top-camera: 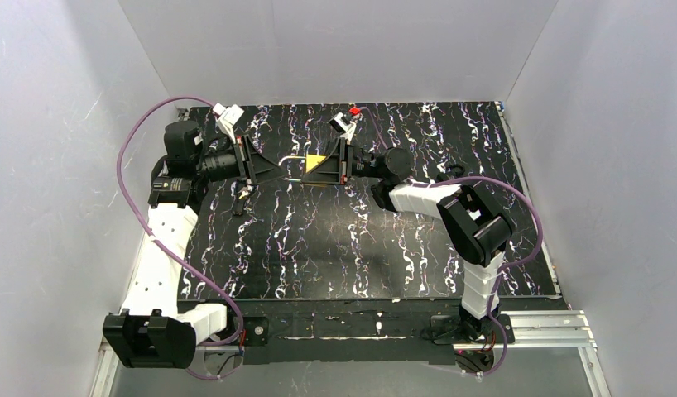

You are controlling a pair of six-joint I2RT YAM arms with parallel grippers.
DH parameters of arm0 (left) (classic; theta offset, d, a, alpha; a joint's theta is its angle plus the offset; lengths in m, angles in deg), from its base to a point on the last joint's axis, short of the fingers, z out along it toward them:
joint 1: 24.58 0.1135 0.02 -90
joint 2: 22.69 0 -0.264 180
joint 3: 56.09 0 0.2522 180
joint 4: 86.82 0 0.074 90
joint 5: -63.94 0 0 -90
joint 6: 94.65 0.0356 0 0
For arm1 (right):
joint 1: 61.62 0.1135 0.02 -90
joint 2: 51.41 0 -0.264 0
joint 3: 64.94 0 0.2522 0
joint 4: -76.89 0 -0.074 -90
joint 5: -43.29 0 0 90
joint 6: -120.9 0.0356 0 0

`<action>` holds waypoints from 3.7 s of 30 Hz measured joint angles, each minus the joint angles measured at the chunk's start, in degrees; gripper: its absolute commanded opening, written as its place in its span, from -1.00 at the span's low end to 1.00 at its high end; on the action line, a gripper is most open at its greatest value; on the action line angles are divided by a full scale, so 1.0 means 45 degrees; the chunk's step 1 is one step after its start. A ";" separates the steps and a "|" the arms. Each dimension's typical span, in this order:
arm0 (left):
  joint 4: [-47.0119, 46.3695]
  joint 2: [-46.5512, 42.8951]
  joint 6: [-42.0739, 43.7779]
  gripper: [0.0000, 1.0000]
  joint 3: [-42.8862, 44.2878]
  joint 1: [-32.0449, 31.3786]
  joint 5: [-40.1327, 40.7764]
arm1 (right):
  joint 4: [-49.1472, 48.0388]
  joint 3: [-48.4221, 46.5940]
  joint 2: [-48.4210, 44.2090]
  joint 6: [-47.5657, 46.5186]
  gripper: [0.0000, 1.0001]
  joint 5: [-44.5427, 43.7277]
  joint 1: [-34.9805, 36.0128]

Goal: Lock with the key
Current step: Lock the lock.

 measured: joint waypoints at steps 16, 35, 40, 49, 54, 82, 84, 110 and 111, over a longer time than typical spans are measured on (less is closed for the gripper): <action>-0.0039 -0.0005 0.0160 -1.00 -0.0214 -0.0034 -0.0102 | -0.0039 0.0000 0.0005 0.0291 -0.97 0.0151 0.0117; -0.2268 -0.0107 -0.2327 -1.00 -0.1724 -0.0602 -0.0063 | -0.0146 -0.0029 0.0287 -0.0282 -0.97 0.1035 -0.0170; -0.2647 -0.0136 -0.2521 -1.00 -0.1919 -0.0636 -0.0112 | -0.0136 -0.0107 0.0287 -0.0291 -0.97 0.1122 -0.0180; -0.2254 -0.0325 -0.1724 -1.00 -0.1987 -0.1268 0.0869 | -0.0151 -0.0165 0.0359 -0.0257 -0.97 0.1656 -0.0248; -0.2599 -0.0058 -0.1860 -1.00 -0.2152 -0.1350 0.1083 | -0.0243 -0.0180 0.0617 -0.0282 -0.97 0.1564 -0.0267; -0.3288 0.0413 -0.2467 -0.21 -0.2395 -0.0583 -0.0165 | -0.0311 -0.0437 0.1035 0.0748 -0.97 0.1161 0.0228; -0.2788 0.0418 -0.2225 -0.10 -0.2093 -0.0238 -0.0578 | -0.0311 -0.0248 0.0821 0.0743 -0.97 0.1103 0.0379; -0.0151 0.0243 -0.0821 -0.39 -0.1132 0.0656 -0.1734 | -0.0277 -0.0185 0.0670 0.0753 -0.97 0.0991 0.0282; -0.0126 0.0243 -0.0811 -0.41 -0.1088 0.0719 -0.1734 | -0.0277 -0.0146 0.0661 0.0758 -0.97 0.0991 0.0282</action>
